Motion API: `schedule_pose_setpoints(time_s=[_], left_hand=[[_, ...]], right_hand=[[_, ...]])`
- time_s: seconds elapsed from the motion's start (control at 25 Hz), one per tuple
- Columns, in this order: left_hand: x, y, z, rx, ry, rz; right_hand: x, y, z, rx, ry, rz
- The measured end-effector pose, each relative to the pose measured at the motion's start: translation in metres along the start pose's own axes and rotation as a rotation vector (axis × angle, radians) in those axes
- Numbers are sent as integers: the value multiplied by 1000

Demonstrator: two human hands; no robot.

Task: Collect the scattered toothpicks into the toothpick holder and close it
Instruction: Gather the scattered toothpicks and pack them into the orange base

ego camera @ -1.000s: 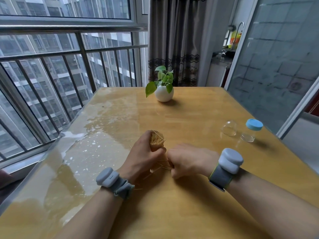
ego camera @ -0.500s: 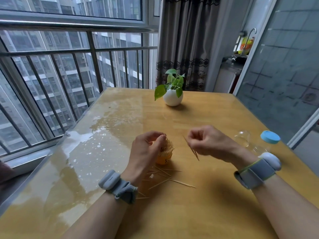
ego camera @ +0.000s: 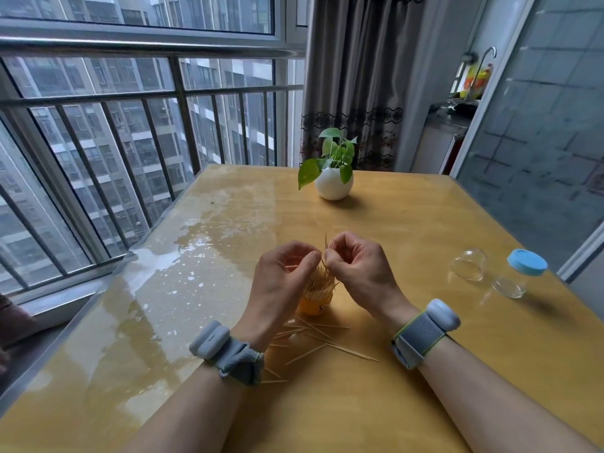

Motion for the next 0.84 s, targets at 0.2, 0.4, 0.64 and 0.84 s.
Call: schedule_pose_setpoints(time_s=[0.2,0.4,0.64,0.84], left_hand=[[-4,-7,0,17,-27,-25],[-7,-6,-1,35,27,-14],[-8,0,-6,-14,83,16],[-5,3,-7,-49,100,20]], right_hand=[[-2,9,3,-71,-174,-22],[-4,-2,-7,-313,-149,-169],[-11,-6,-1,-627,-139,-275],[-8,-14,-18,-448,-201,-119]])
Point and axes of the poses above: each hand's wrist, its own x-axis towards the middle knuckle, its own z-axis out of the palm, y = z × x, the point moved 5 cm from there along x, towards the middle knuckle, and after that the axes turned 7 degrees about z, right-handed, at the moved point
